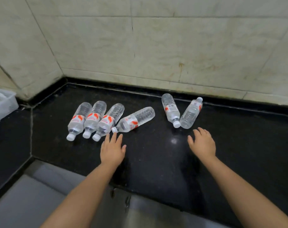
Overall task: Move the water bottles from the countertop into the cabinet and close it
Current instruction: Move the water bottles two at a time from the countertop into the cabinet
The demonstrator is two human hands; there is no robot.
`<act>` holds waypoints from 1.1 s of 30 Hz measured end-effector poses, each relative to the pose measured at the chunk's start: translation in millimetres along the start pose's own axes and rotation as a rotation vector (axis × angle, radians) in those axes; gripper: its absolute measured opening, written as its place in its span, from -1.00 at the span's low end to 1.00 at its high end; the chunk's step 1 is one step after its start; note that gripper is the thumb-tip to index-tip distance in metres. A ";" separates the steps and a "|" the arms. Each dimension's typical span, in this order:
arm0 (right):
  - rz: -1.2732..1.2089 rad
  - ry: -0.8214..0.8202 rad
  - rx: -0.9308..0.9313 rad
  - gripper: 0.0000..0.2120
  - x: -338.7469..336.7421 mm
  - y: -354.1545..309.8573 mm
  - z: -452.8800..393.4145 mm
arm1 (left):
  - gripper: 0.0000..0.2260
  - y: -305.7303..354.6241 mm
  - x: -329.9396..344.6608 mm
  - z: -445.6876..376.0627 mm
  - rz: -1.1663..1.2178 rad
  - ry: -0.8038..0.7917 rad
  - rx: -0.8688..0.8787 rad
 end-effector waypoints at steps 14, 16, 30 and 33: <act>-0.225 -0.282 0.155 -0.53 55.9 8.2 -170.0 | -0.38 35.8 11.8 -161.3 -0.003 -0.119 0.092; -0.217 -0.290 0.132 -0.54 53.5 13.0 -166.5 | -0.44 38.8 9.1 -166.0 0.027 -0.117 0.118; 0.313 -0.508 -0.025 -0.63 29.9 0.5 -2.7 | -0.48 81.5 36.0 -74.7 0.035 -0.278 0.398; 0.270 -0.331 0.063 -0.65 5.6 -0.7 -18.7 | -0.27 67.9 40.0 -62.6 0.113 -0.299 0.424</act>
Point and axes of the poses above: each hand's wrist, its own z-axis away from the middle knuckle, its own x-axis out of the palm, y = z × x, the point moved 8 cm from there along -z, towards the middle knuckle, and after that the axes turned 6 degrees about -y, right-handed, at the moved point
